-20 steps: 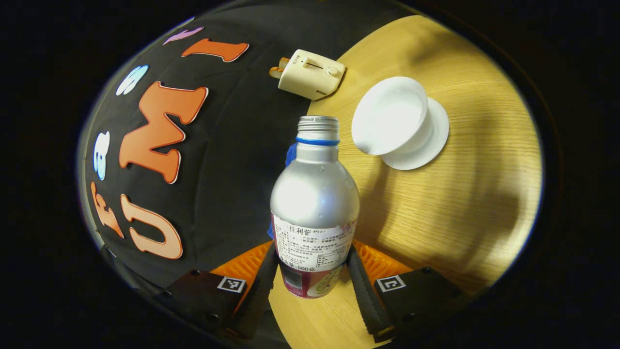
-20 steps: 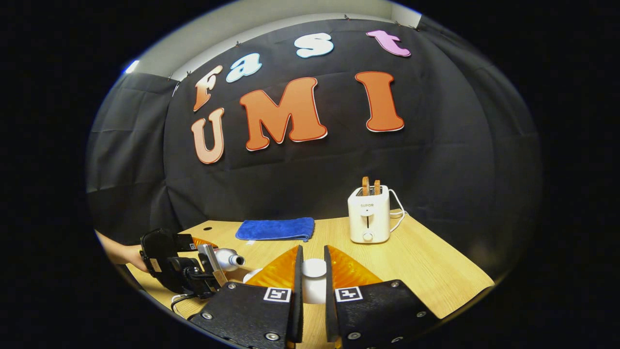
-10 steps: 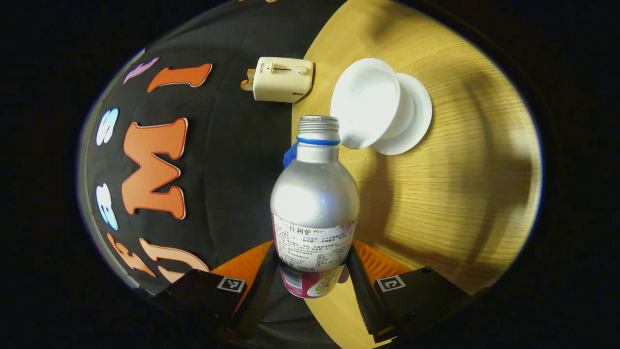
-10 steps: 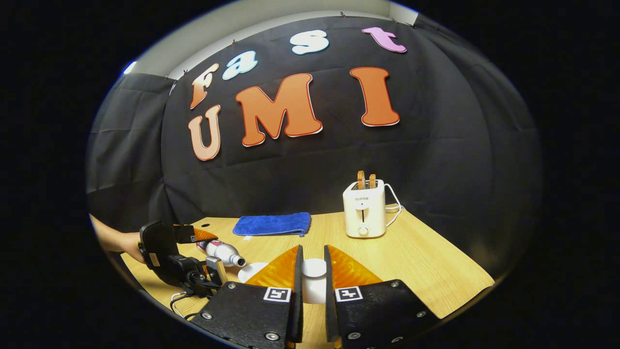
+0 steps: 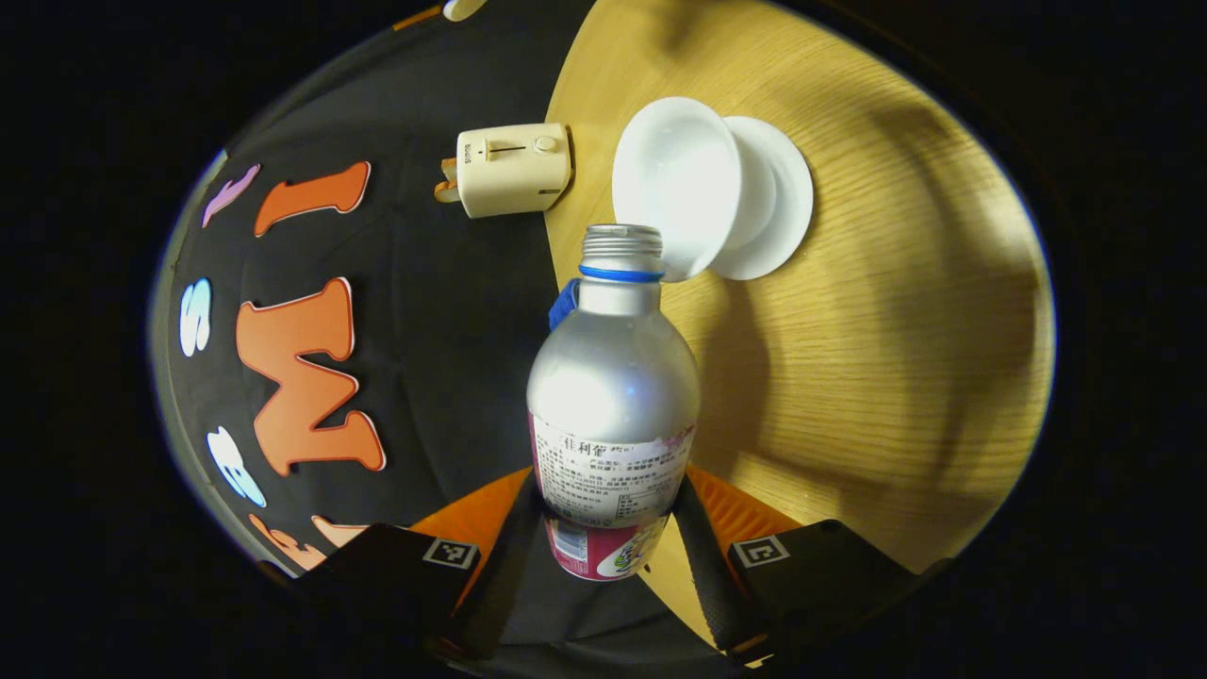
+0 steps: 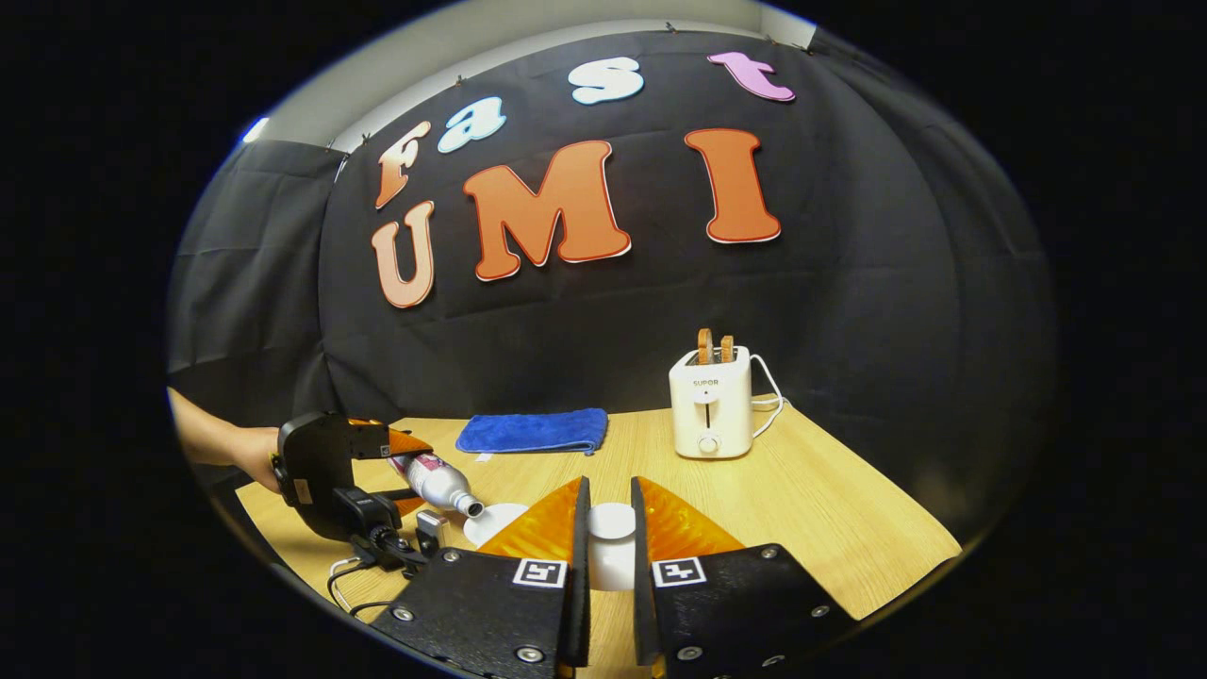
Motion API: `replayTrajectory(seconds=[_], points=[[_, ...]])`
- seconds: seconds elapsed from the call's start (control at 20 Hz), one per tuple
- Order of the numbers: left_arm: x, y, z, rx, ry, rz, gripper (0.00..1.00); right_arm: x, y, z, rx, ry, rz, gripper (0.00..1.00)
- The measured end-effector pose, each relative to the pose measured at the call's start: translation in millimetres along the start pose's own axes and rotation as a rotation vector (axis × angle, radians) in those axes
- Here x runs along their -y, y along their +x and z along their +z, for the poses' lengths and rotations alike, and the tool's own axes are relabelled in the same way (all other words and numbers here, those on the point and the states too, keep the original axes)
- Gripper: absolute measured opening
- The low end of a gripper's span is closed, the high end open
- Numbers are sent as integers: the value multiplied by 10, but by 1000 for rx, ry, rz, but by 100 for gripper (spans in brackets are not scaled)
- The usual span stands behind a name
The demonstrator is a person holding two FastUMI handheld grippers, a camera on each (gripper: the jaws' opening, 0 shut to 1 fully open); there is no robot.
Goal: Open the teacup lid with one hand, grasp the water bottle and pour water into the teacup with the other hand; after pouring, place the water bottle on the coaster and then close the teacup lid.
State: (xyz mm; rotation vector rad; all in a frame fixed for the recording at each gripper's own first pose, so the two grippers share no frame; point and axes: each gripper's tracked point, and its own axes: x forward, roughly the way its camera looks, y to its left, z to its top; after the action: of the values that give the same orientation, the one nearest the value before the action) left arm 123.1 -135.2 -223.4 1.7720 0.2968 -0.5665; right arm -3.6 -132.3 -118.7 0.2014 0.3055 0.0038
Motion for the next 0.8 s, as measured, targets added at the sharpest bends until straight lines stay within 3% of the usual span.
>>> replayTrajectory(seconds=[0.4, 0.8], points=[[-237, -21, -5, 1, 138, 44, 83, -49, 15, -21, -7, -25, 9, 19], [-396, -17, -28, -17, 179, 82, 83, -113, 24, 0, 0, -46, 27, 19]])
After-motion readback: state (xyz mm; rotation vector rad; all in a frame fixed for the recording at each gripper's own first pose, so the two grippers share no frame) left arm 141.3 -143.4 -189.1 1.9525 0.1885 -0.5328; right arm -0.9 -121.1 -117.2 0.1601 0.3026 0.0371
